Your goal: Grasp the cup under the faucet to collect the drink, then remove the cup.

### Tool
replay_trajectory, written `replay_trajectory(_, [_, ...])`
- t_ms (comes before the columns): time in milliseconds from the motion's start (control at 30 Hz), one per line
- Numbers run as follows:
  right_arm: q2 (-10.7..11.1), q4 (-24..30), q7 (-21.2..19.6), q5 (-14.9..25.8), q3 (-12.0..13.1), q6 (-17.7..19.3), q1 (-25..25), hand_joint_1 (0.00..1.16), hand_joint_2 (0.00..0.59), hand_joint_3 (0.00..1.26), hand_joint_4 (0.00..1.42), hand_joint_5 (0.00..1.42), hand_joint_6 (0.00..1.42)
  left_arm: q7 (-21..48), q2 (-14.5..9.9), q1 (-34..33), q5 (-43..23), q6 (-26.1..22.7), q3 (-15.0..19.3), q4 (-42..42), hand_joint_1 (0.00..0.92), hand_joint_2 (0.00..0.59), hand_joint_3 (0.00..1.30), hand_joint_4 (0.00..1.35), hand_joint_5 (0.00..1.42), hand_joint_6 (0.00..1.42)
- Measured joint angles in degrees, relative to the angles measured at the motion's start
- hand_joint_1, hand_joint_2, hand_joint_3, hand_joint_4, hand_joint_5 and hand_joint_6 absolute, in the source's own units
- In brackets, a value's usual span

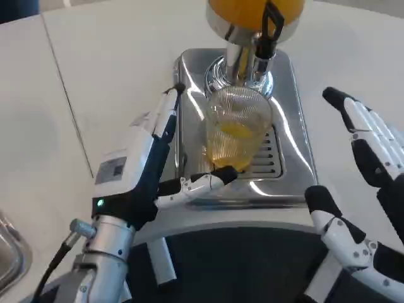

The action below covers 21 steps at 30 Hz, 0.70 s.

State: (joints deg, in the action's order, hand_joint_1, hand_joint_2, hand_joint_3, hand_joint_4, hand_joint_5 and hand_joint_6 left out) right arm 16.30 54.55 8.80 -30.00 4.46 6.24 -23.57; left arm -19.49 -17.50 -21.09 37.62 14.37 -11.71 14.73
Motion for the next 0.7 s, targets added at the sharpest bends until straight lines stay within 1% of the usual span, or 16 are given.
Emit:
replay_trajectory(33, [0.0, 0.34, 0.67, 0.3, 0.13, 0.0, -0.56, 0.25, 0.474, 0.03, 0.0, 0.0, 0.0, -0.32, 0.57, -0.84, -1.38, 0.94, 0.14, 1.49, 0.189, 0.026, 0.0, 0.0, 0.16, 0.18])
replay_trajectory(100, [0.0, 0.66, 1.57, 0.67, 0.41, 0.0, -1.65, 0.25, 0.472, 0.03, 0.0, 0.0, 0.01, -0.38, 0.79, -1.91, -2.45, 2.17, 0.16, 3.1, 0.221, 0.024, 0.0, 0.0, 0.18, 0.19])
replay_trajectory(167, [0.01, 0.76, 2.29, 1.16, 0.99, 0.0, -2.09, 0.25, 0.456, 0.03, 0.0, 0.0, 0.01, -0.81, 1.22, -2.57, -3.39, 3.37, 0.14, 4.32, 0.237, 0.021, 0.0, 0.0, 0.18, 0.2])
replay_trajectory(333, [-0.02, 1.6, 3.75, 2.19, 1.92, -0.01, -2.44, 0.25, 0.453, 0.03, 0.0, 0.0, 0.01, -2.64, 3.15, -4.49, -3.57, 5.21, -0.3, 7.84, 0.271, 0.027, 0.0, 0.0, 0.19, 0.21])
replay_trajectory(400, [-0.04, 1.88, 4.52, 2.29, 2.09, -0.01, -3.08, 0.27, 0.455, 0.03, 0.0, 0.0, 0.02, -3.02, 3.89, -5.37, -3.58, 6.06, -0.56, 9.81, 0.275, 0.027, 0.0, 0.0, 0.2, 0.21])
replay_trajectory(533, [-0.09, 2.38, 4.96, 2.47, 2.82, 0.0, -4.29, 0.28, 0.454, 0.03, 0.0, 0.0, 0.02, -4.23, 4.32, -6.79, -3.4, 6.72, -0.92, 11.93, 0.277, 0.028, 0.0, 0.0, 0.2, 0.21])
replay_trajectory(600, [-0.22, 2.6, 5.05, 2.66, 3.51, 0.01, -5.61, 0.29, 0.454, 0.03, 0.0, 0.0, 0.02, -4.94, 4.81, -7.34, -3.31, 6.96, -1.31, 13.0, 0.281, 0.031, 0.0, 0.0, 0.2, 0.22])
replay_trajectory(700, [-0.4, 2.85, 5.07, 2.82, 3.66, 0.08, -6.48, 0.29, 0.454, 0.03, 0.0, 0.0, 0.04, -5.72, 5.57, -8.41, -3.21, 7.11, -2.36, 14.75, 0.283, 0.031, 0.0, 0.0, 0.22, 0.22])
